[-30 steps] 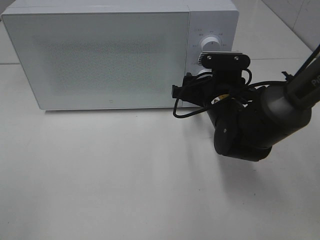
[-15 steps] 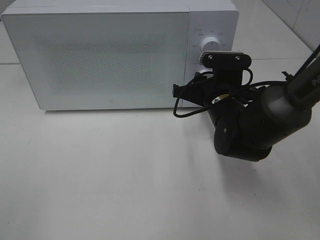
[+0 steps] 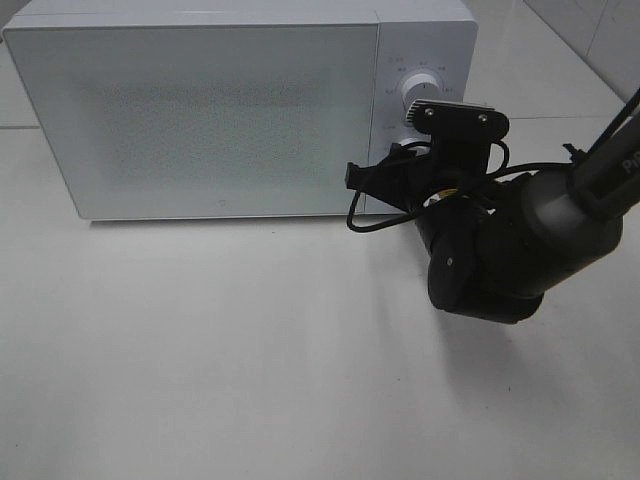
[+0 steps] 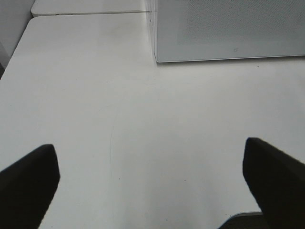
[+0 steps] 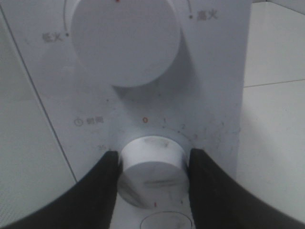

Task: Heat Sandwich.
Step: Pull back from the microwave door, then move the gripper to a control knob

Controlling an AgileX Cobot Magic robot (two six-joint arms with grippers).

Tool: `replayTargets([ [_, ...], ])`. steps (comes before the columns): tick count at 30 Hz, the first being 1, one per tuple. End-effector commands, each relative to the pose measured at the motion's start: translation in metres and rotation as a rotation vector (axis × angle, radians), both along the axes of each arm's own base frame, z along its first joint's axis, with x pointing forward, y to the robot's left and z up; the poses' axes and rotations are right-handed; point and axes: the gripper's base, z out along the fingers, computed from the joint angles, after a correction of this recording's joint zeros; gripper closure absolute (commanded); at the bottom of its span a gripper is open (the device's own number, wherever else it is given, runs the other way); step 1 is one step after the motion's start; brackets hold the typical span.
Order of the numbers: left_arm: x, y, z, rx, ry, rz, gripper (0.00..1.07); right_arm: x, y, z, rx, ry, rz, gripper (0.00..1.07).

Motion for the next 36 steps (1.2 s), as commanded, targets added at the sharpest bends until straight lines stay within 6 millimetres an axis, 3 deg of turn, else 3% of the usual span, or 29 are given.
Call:
replayTargets([
  [1, -0.0018, -0.0001, -0.0002, -0.002, -0.023, -0.001, 0.09, 0.0027, 0.0005, 0.0055, 0.109, -0.048, -0.02, 0.96],
  [11, -0.0018, -0.0001, -0.0002, -0.002, -0.023, -0.001, 0.09, 0.0026, 0.0007, 0.0048, 0.515, -0.04, -0.09, 0.97],
  [22, -0.0018, -0.0001, -0.0002, -0.002, -0.023, -0.001, 0.09, 0.0026, 0.0007, 0.0048, 0.84, -0.04, -0.147, 0.96],
  [36, -0.0018, -0.0001, -0.0002, -0.002, -0.023, -0.001, 0.09, 0.0026, 0.0006, 0.0048, 1.423, -0.041, -0.251, 0.95],
])
